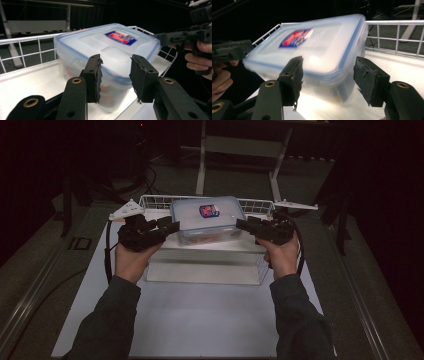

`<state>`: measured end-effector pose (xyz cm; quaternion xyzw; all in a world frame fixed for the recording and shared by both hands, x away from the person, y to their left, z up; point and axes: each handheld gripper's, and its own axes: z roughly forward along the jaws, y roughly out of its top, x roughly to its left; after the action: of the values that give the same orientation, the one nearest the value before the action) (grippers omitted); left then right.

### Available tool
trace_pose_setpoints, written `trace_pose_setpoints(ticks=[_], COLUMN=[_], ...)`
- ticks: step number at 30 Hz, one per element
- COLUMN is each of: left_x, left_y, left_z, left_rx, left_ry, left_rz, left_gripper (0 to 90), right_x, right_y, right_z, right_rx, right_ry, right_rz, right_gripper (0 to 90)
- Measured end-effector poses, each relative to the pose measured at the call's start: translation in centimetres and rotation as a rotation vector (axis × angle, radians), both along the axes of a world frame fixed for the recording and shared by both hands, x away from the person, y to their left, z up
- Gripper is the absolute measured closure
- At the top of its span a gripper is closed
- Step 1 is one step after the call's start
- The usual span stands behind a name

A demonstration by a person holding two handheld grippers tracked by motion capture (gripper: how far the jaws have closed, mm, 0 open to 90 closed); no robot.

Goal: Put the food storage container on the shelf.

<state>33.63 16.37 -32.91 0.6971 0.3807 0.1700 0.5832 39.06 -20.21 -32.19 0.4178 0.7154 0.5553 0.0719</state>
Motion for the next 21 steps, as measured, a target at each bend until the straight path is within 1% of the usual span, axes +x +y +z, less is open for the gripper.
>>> trace_pose_setpoints(ticks=[3, 5, 9, 11, 12, 13, 14, 19, 21], left_x=[-0.2, -0.5, -1.3, -1.6, -1.6, -1.9, -2.1, -3.1, -3.5], left_y=[-0.2, -0.2, 0.0, 0.1, 0.1, 0.1, 0.1, -0.2, -0.3], left_z=[0.1, 0.1, 0.4, 0.6, 0.6, 0.7, 0.7, 0.5, 0.4], left_rx=[0.028, 0.039, 0.053, 0.058, 0.058, 0.069, 0.081, 0.142, 0.157], left_ry=[-0.011, -0.024, -0.057, -0.073, -0.073, -0.085, -0.089, -0.106, -0.11], left_rz=[0.011, 0.018, 0.016, 0.011, 0.011, 0.01, 0.01, -0.004, -0.014], left_gripper=[59.4, 59.3, 60.9, 60.9, 60.9, 60.9, 60.8, 59.0, 58.7], right_x=[-0.4, -0.7, -1.6, -2.1, -2.1, -2.3, -2.8, -4.3, -4.9], right_y=[0.2, 0.2, 0.0, -0.2, -0.2, -0.3, -0.4, -0.4, -0.3], right_z=[0.0, 0.0, 0.3, 0.4, 0.4, 0.4, 0.5, 0.5, 0.4], right_rx=[-0.029, -0.038, -0.052, -0.069, -0.069, -0.083, -0.106, -0.194, -0.226], right_ry=[-0.019, -0.031, -0.069, -0.094, -0.094, -0.109, -0.135, -0.198, -0.216], right_rz=[0.004, 0.012, 0.025, 0.029, 0.029, 0.03, 0.035, 0.063, 0.079], right_gripper=[38.8, 39.3, 39.3, 39.2, 39.2, 39.3, 39.4, 39.2, 39.2])
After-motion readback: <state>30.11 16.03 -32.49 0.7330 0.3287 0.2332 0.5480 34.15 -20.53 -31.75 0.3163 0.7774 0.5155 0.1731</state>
